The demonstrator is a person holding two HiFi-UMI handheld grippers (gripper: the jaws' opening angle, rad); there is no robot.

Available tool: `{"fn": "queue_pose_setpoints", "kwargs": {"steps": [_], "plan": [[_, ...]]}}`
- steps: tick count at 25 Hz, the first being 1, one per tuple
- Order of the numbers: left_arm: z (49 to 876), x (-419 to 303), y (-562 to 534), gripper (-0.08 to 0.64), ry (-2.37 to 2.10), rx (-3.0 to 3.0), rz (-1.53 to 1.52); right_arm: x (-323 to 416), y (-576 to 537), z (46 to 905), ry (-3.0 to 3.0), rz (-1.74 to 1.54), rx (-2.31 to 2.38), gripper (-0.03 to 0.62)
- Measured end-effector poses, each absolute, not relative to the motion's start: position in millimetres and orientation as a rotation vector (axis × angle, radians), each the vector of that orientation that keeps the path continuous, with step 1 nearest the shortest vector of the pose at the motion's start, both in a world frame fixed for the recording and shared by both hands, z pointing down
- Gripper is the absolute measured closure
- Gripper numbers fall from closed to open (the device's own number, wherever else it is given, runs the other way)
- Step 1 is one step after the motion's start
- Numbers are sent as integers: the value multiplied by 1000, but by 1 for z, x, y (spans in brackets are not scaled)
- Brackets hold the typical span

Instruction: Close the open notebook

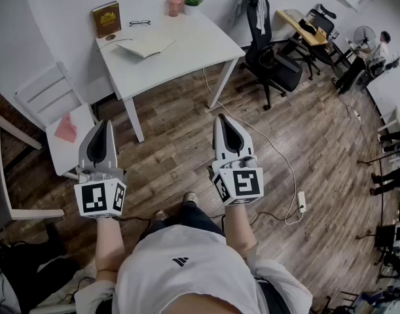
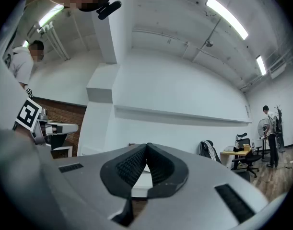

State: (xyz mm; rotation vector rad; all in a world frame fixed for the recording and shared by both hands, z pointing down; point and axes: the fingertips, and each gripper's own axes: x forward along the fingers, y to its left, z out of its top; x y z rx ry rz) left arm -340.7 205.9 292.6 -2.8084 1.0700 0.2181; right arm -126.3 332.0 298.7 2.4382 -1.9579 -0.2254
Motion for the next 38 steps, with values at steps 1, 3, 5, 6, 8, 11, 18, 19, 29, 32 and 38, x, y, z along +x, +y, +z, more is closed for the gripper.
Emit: {"fn": "queue_pose_setpoints", "kwargs": {"steps": [1, 3, 5, 6, 8, 11, 18, 19, 29, 32, 38], "plan": [[293, -343, 207, 552, 1072, -2809, 217, -128, 333, 298, -1957, -225, 2438, 603], [293, -346, 208, 552, 1073, -2811, 212, -131, 335, 298, -1955, -224, 2438, 603], [294, -349, 210, 552, 1068, -2812, 210, -135, 336, 298, -1954, -220, 2440, 603], [294, -351, 210, 552, 1068, -2814, 218, -137, 337, 299, -1954, -218, 2441, 603], [295, -356, 211, 552, 1074, -2823, 247, -141, 338, 299, -1954, -219, 2443, 603], [293, -361, 212, 552, 1070, -2812, 234, -146, 339, 298, -1952, -224, 2440, 603], [295, -367, 209, 552, 1090, -2802, 236, -153, 336, 296, -1992, -251, 2431, 603], [296, -367, 208, 552, 1098, -2800, 233, -152, 336, 297, -1997, -244, 2429, 603], [309, -338, 176, 552, 1114, -2813, 199, -118, 294, 312, -2044, -193, 2422, 603], [308, -319, 155, 552, 1130, -2802, 205, -98, 267, 312, -2067, -198, 2408, 602], [295, -276, 105, 552, 1180, -2749, 221, -46, 208, 303, -2123, -218, 2383, 601]]}}
